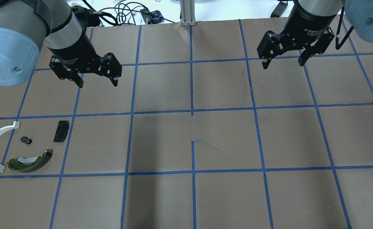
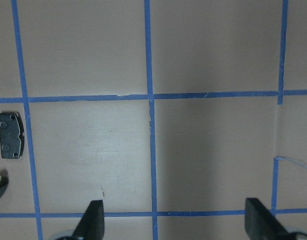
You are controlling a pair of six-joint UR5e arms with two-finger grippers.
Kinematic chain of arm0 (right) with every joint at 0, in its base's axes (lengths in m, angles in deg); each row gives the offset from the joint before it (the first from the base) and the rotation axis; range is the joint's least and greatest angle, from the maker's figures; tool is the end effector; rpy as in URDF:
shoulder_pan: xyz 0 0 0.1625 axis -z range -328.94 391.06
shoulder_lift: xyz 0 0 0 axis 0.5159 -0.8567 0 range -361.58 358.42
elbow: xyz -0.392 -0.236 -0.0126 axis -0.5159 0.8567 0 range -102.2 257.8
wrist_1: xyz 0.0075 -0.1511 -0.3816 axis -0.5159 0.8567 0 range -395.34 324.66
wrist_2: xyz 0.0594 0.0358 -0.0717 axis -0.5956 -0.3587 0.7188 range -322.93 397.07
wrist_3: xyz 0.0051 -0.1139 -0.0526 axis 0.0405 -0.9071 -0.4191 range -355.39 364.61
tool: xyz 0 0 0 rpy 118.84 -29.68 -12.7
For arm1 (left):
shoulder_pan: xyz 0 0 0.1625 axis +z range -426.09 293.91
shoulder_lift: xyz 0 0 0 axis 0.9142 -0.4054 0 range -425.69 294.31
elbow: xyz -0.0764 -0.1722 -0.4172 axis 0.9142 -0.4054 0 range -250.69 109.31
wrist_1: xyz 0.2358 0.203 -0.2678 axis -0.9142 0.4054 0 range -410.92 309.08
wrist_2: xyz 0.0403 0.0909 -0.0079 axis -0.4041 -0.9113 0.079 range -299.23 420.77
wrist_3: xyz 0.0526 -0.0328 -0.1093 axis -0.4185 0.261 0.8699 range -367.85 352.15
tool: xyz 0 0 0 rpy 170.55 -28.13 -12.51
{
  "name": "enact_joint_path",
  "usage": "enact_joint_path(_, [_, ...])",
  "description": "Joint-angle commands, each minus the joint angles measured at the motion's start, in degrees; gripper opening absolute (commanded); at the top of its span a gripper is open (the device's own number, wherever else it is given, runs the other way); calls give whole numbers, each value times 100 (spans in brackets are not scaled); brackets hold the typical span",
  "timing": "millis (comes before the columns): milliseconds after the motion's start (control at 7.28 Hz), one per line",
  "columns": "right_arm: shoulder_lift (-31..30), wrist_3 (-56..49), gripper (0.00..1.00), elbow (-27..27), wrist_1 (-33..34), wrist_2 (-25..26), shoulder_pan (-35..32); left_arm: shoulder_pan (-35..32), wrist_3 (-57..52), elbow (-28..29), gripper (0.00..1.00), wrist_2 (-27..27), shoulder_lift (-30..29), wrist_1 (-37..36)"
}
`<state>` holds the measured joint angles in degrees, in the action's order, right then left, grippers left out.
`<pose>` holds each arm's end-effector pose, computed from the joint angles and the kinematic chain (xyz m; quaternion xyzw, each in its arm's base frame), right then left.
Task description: Place bearing gear from tray to pile
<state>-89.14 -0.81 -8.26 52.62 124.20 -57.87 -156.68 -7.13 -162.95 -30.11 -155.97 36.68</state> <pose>0.1300 -0.5086 0.5036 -0.0378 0.9990 0.0034 0.0253 -0.1364 -0.4882 0.4773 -0.0011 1.0000 0.0011 0.0077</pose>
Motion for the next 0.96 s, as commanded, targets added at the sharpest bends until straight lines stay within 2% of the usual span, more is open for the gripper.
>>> enact_joint_path(0, [11,-64,100,19,11,-56,51,182,-203,-3,100,26,28,38])
enact_joint_path(275, [20,-12,100,28,37,-22,77,182,-107,-3,100,219,36,169])
enact_joint_path(824, [-16,24,100,54,-16,40,42,191,-37,6,100,141,106,266])
